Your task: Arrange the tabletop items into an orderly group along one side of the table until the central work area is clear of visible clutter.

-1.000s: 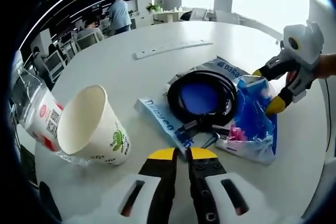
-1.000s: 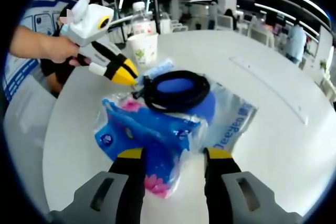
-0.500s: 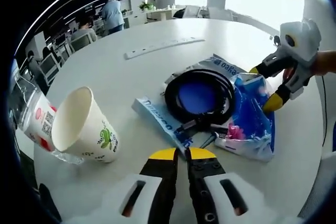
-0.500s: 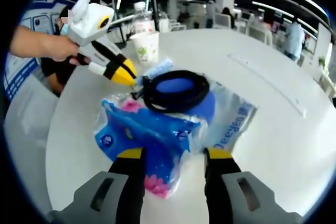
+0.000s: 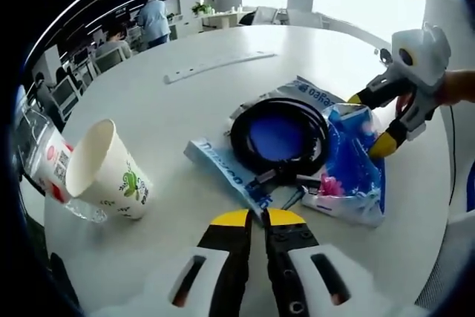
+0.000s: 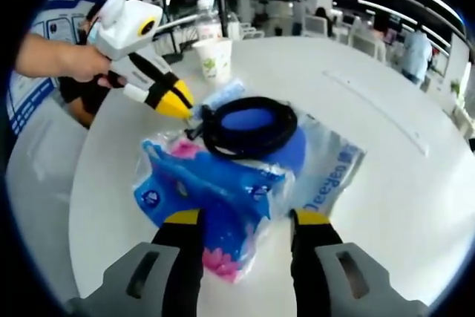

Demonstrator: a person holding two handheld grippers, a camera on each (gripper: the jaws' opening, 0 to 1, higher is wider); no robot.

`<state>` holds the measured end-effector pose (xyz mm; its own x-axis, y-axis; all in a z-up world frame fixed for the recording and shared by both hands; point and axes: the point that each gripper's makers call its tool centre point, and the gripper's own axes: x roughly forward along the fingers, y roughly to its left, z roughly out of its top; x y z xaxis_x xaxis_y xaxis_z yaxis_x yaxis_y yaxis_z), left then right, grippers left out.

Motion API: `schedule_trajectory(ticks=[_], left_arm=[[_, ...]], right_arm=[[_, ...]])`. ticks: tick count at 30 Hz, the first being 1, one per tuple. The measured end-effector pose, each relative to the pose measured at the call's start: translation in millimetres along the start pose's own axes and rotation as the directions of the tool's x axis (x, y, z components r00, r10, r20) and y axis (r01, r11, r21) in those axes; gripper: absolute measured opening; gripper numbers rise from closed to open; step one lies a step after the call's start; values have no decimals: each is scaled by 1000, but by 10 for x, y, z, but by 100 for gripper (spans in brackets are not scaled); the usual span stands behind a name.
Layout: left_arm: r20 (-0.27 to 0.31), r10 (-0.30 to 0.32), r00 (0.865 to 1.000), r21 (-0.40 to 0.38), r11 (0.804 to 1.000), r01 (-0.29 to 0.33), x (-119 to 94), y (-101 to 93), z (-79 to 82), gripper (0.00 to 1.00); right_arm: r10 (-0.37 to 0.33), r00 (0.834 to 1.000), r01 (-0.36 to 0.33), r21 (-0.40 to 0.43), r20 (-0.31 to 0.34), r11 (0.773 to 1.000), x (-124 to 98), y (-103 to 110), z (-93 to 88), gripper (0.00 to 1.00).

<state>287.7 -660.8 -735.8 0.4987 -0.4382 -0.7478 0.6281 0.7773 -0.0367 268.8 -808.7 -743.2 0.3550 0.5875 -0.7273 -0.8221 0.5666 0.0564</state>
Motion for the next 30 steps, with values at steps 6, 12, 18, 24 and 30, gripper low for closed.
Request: schedule_trajectory(ticks=[6, 12, 18, 24, 30], left_arm=[[0, -17, 1000, 7, 1000, 17, -16, -122, -28, 5], [1, -30, 1000, 19, 999, 30, -27, -242, -50, 5], [-1, -48, 999, 32, 998, 48, -42, -370, -68, 5], [-2, -69, 998, 33, 997, 69, -60, -510, -96, 5], [-4, -86, 996, 47, 995, 86, -81, -650, -125, 5]], right_arm=[[-5, 1000, 5, 9, -5, 1000, -89, 56, -106, 43], [-12, 1000, 12, 15, -7, 1000, -169, 101, -191, 43], [-16, 1000, 17, 22, -20, 1000, -262, 140, -288, 43], [-22, 999, 23, 30, -25, 999, -348, 188, -388, 43], [-27, 999, 28, 37, -36, 999, -435, 235, -482, 43]])
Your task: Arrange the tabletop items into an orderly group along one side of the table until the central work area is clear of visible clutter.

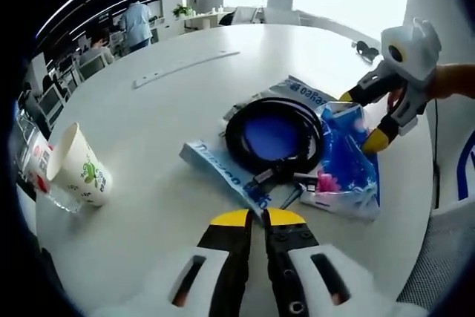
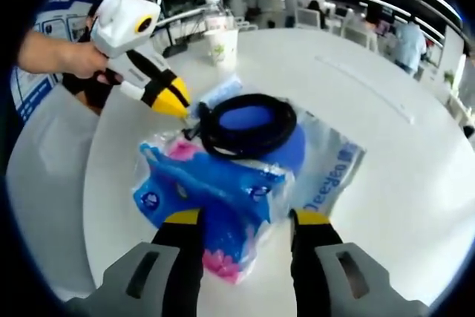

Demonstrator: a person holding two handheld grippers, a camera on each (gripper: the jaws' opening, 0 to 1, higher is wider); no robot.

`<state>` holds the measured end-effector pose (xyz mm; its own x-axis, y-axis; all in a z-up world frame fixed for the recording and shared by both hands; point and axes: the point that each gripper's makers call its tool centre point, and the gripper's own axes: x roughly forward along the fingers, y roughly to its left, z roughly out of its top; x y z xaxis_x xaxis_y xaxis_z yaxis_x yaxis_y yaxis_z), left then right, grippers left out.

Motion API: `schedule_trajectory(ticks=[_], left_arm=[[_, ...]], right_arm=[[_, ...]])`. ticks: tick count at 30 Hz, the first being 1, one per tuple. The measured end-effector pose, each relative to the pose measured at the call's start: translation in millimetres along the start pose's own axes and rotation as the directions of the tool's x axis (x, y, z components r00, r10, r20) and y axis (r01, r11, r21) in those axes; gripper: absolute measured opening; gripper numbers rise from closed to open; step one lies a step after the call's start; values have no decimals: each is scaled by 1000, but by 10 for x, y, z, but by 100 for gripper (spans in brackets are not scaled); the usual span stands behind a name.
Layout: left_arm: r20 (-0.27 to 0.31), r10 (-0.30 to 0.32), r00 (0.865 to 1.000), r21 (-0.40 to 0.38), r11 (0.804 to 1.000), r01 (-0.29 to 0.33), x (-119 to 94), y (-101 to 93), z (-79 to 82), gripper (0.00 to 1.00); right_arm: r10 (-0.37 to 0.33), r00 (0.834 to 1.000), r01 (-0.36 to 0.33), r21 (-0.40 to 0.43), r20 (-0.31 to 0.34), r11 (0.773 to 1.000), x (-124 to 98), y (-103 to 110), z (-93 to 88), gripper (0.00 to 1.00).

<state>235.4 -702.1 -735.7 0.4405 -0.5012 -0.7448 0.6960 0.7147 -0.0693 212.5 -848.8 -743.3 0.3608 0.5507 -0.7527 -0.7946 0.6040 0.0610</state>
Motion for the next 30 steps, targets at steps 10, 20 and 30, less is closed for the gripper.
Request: schedule_trajectory(ticks=[10, 20, 30], left_arm=[[-9, -32, 999, 20, 999, 32, -8, -201, -39, 5], [-12, -68, 998, 37, 997, 68, -13, -442, -76, 5], [-16, -98, 995, 58, 993, 99, -10, -615, -97, 5]], right_arm=[[-11, 1000, 12, 17, -9, 1000, -120, 56, -149, 43], [-19, 999, 19, 22, -30, 1000, -255, 101, -308, 43], [-29, 999, 31, 35, -38, 999, -360, 135, -443, 44]])
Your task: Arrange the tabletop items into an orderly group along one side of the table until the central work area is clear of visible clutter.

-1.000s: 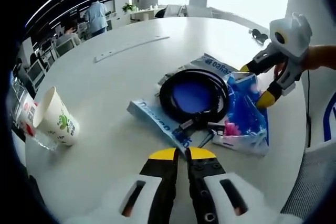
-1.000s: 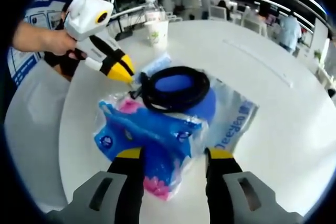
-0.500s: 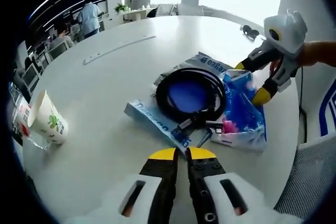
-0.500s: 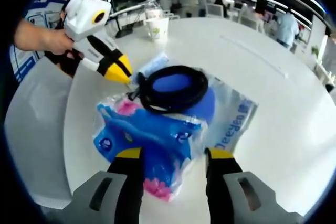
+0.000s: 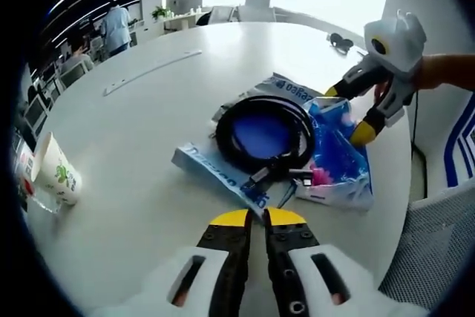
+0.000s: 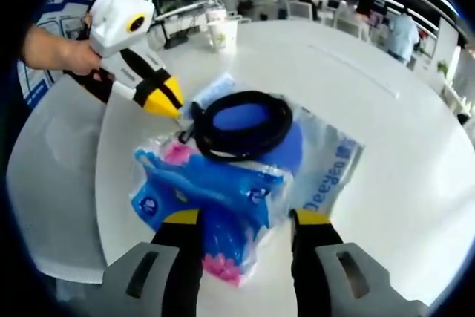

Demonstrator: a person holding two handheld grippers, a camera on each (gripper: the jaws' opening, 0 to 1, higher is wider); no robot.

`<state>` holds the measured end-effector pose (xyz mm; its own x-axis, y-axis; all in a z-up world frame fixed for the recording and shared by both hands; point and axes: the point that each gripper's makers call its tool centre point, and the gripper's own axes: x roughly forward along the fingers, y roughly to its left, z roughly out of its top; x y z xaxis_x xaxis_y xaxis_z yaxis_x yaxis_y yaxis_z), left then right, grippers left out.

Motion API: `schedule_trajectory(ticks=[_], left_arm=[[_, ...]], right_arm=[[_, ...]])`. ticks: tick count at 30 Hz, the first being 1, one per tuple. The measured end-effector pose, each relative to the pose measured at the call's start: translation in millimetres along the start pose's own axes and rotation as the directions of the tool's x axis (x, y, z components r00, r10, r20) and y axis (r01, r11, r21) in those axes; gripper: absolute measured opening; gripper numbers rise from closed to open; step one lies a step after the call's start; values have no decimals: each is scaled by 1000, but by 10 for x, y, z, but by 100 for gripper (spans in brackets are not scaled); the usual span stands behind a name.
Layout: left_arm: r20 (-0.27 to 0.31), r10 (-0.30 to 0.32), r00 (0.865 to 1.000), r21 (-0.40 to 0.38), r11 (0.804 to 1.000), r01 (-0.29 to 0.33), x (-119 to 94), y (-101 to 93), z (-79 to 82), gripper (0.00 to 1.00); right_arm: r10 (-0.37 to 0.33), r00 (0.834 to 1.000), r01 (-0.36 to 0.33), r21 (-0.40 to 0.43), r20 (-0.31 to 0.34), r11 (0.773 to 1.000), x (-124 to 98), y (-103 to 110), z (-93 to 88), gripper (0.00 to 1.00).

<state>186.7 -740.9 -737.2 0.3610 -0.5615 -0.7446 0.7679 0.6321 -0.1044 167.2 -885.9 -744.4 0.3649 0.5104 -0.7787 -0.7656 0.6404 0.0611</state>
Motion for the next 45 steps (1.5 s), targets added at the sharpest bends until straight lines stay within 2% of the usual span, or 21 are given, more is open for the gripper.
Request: schedule_trajectory(ticks=[5, 7, 9, 13, 19, 22, 25, 35, 45], left_arm=[[0, -6, 1000, 12, 1000, 6, -2, -25, 1, 6], [4, -11, 1000, 9, 1000, 11, -10, -16, 3, 6], [12, -8, 1000, 5, 1000, 8, -28, -1, 9, 9], [51, 27, 998, 23, 999, -28, -103, 89, 68, 20], [119, 100, 988, -10, 995, -99, -268, 366, 169, 35], [126, 148, 981, -12, 989, -148, -342, 541, 169, 45], [141, 191, 972, -27, 982, -189, -424, 699, 176, 50], [134, 272, 953, -58, 962, -266, -610, 1056, 119, 62], [122, 336, 934, -86, 941, -327, -734, 1421, 47, 65]], right_arm=[[-1, 1000, 1, 2, -10, 1000, -9, 8, 1, 44], [4, 1000, -4, 29, -5, 1000, -9, 7, 16, 45], [18, 999, -20, 84, 29, 996, -18, 31, 63, 48], [2, 999, -6, 72, 53, 997, -38, 46, 105, 58], [-25, 993, 18, 67, 111, 998, -131, 44, 333, 66], [-41, 990, 35, 46, 138, 998, -190, 13, 485, 67], [-50, 985, 44, 37, 165, 998, -235, -1, 626, 70], [-45, 975, 51, -21, 219, 998, -285, 68, 1013, 76], [-37, 971, 51, -54, 237, 997, -285, 123, 1219, 76]])
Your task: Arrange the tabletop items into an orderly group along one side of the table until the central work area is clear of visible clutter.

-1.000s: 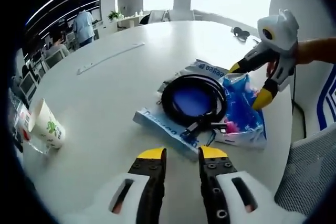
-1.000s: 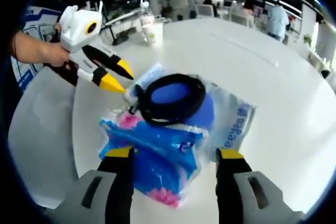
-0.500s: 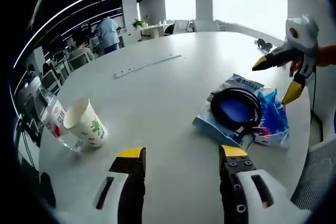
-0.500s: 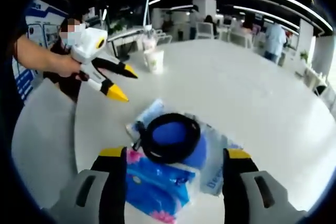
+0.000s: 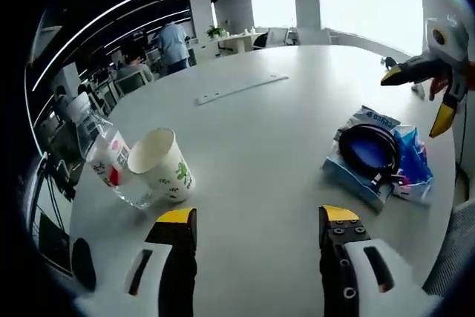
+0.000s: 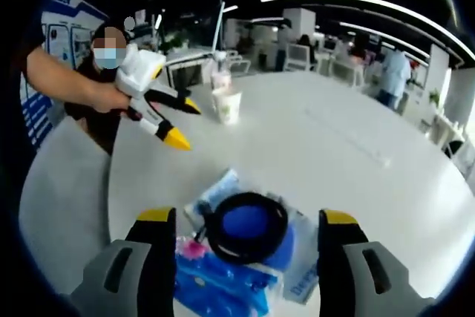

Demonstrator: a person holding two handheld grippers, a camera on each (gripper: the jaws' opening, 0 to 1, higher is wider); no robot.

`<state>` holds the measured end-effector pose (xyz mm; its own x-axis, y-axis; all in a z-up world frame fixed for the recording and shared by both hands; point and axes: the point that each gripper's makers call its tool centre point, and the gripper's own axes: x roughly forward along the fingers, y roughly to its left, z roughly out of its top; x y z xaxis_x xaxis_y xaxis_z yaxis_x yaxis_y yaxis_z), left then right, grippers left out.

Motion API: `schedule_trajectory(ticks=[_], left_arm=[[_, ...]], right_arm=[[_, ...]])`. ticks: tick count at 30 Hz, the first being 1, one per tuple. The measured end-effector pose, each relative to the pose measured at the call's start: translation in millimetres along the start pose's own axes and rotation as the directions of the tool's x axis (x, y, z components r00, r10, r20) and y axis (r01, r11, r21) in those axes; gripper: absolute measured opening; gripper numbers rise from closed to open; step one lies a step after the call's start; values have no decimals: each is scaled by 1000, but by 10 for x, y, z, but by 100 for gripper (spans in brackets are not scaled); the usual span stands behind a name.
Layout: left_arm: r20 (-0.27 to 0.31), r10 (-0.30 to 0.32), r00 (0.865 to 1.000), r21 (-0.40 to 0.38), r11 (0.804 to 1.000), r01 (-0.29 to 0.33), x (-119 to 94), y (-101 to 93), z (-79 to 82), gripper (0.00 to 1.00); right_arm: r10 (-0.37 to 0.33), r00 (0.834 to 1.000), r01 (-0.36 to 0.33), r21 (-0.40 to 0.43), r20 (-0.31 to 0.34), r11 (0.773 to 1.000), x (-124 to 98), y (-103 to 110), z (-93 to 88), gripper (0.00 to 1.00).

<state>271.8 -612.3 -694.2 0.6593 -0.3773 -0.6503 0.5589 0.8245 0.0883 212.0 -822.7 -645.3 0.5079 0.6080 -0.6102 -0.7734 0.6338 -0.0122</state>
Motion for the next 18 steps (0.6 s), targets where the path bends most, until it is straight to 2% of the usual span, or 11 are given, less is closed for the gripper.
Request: schedule_trajectory(ticks=[7, 18], left_arm=[[-10, 43, 999, -19, 999, -43, 42, 281, -22, 65], [-8, 84, 996, -40, 996, -84, 131, 579, 15, 64]], right_arm=[[0, 1000, 0, -7, 17, 1000, -2, 54, 99, 76], [-4, 1000, 4, -9, 27, 1000, -42, 116, 172, 76]])
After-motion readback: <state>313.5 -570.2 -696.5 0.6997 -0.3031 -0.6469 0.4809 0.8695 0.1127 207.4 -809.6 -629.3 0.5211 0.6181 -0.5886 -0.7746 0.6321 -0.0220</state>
